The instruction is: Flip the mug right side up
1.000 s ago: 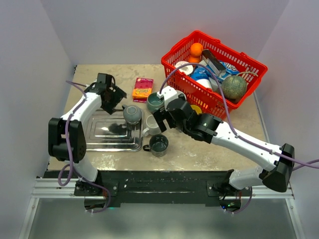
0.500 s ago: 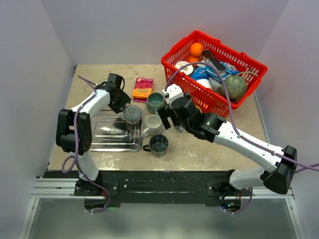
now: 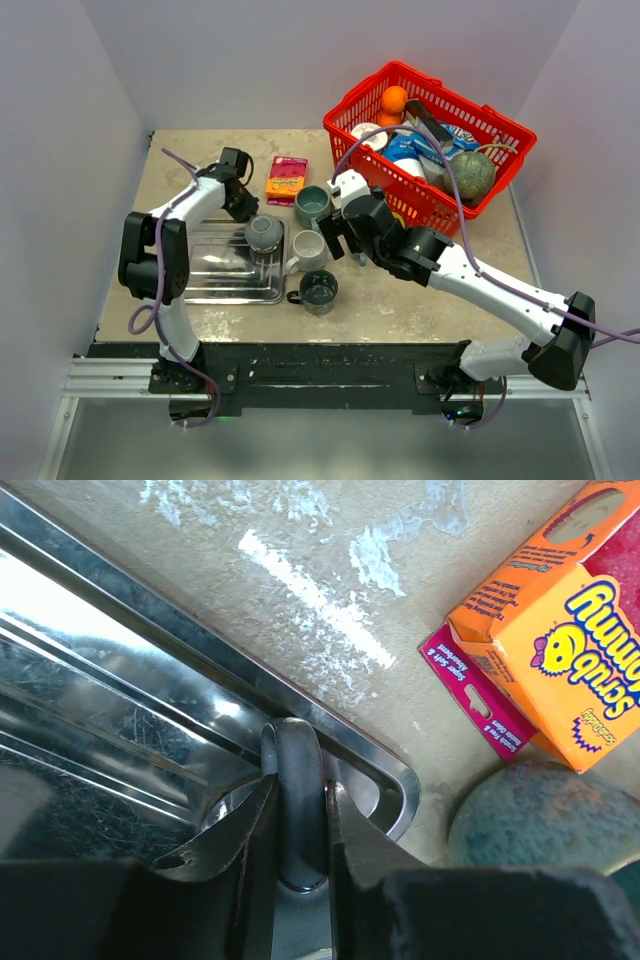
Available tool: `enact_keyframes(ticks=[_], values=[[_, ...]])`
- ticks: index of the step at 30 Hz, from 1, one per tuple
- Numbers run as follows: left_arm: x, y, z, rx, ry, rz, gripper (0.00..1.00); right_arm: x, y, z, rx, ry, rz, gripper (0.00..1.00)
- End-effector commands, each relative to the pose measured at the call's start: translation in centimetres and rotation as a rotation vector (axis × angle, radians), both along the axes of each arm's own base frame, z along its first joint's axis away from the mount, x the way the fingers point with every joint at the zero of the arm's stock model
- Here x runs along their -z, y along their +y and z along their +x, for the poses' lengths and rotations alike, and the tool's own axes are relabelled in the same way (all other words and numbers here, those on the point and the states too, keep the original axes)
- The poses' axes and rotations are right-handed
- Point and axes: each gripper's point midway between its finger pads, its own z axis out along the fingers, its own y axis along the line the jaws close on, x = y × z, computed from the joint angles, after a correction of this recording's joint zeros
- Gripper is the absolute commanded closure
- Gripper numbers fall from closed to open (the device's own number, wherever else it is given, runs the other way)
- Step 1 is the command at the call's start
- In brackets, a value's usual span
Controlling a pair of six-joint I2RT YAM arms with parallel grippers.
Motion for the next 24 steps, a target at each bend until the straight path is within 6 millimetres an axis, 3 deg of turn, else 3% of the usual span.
enact_keyframes(ticks=[1,6,10,14,17,19,21,22,24], values=[[-2.0,0.5,0.6,0.017,-0.043,0.045,1.0,-0.7,-0.5,0.6,0.036,-0.032,0.016,0.01],[-4.6,-0.6,0.7,0.099,-0.115,0.024,1.0,-1.0,0.1,0.7,0.022,-0.029,0.032,0.01],[-8.7,-1.4,0.4,0.225,-0.238,0.031,1.0,-1.5,0.7,0.6,0.001,-0.021,0.064,0.01],[-11.1,-1.2,-0.9,0.333,-0.281,0.075,1.0,-1.9,1.7,0.3,-0.039,-0.004,0.121,0.01],[-12.9,-2.4,-2.3,0.474,-0.335,0.05,1.0,-2.4,2.6,0.0,-0.09,0.009,0.182,0.01],[-14.8,-3.7,-3.6,0.581,-0.404,0.008,1.0,-3.7,3.0,-0.1,-0.116,-0.004,0.238,0.01],[-15.4,-4.4,-4.9,0.657,-0.442,-0.021,1.0,-5.5,3.8,-0.6,-0.182,-0.019,0.311,0.01],[-17.2,-5.2,-5.9,0.728,-0.512,-0.044,1.0,-6.5,4.2,-0.8,-0.211,-0.029,0.341,0.01],[-17.6,-5.8,-7.4,0.783,-0.551,-0.068,1.0,-8.3,5.4,-1.9,-0.333,-0.035,0.406,0.01]])
